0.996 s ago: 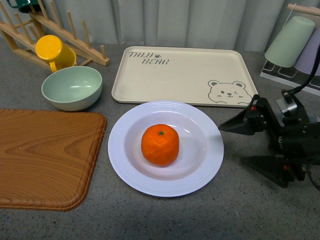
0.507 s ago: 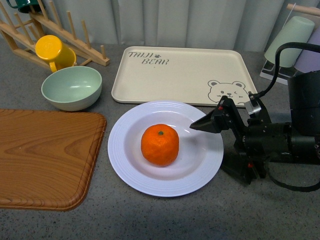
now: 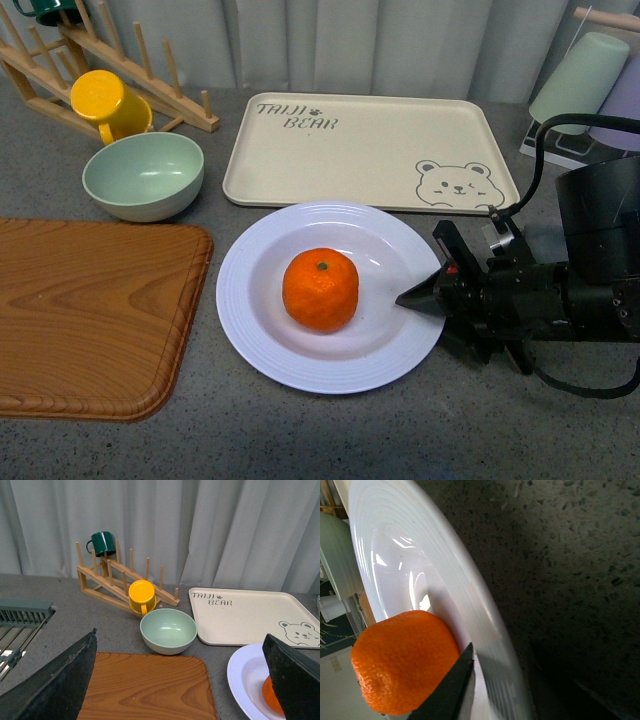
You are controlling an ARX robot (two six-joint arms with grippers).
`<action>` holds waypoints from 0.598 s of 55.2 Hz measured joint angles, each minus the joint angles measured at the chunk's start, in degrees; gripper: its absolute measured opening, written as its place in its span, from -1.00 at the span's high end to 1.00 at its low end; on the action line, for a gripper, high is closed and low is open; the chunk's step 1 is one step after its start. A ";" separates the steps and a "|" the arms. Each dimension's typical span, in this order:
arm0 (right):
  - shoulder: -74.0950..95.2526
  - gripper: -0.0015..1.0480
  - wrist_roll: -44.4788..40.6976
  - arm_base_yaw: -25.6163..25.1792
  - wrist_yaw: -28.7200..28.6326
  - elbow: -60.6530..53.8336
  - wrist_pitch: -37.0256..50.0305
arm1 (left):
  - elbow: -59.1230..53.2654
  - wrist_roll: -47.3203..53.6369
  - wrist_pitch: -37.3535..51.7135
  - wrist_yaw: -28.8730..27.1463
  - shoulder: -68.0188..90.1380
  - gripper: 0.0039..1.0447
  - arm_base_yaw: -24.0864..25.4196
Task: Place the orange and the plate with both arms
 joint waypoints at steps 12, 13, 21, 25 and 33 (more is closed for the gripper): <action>-1.16 0.92 -2.86 0.04 -2.54 -0.13 -0.92 | 0.00 0.00 0.00 0.00 0.00 -0.88 0.00; -1.16 0.92 -2.86 0.04 -2.54 -0.17 -0.92 | 0.00 0.00 0.00 0.00 0.00 -0.88 0.00; -1.27 0.92 -2.49 0.04 -3.23 -1.07 1.38 | 0.00 0.00 0.00 0.00 0.00 -0.88 0.00; -1.31 0.92 -1.62 0.02 -4.04 -1.95 3.58 | 0.00 0.00 0.00 0.00 0.00 -0.88 0.00; -1.40 0.92 1.18 -0.44 -6.54 -4.76 10.32 | 0.00 0.00 0.00 -0.02 0.00 -0.88 0.00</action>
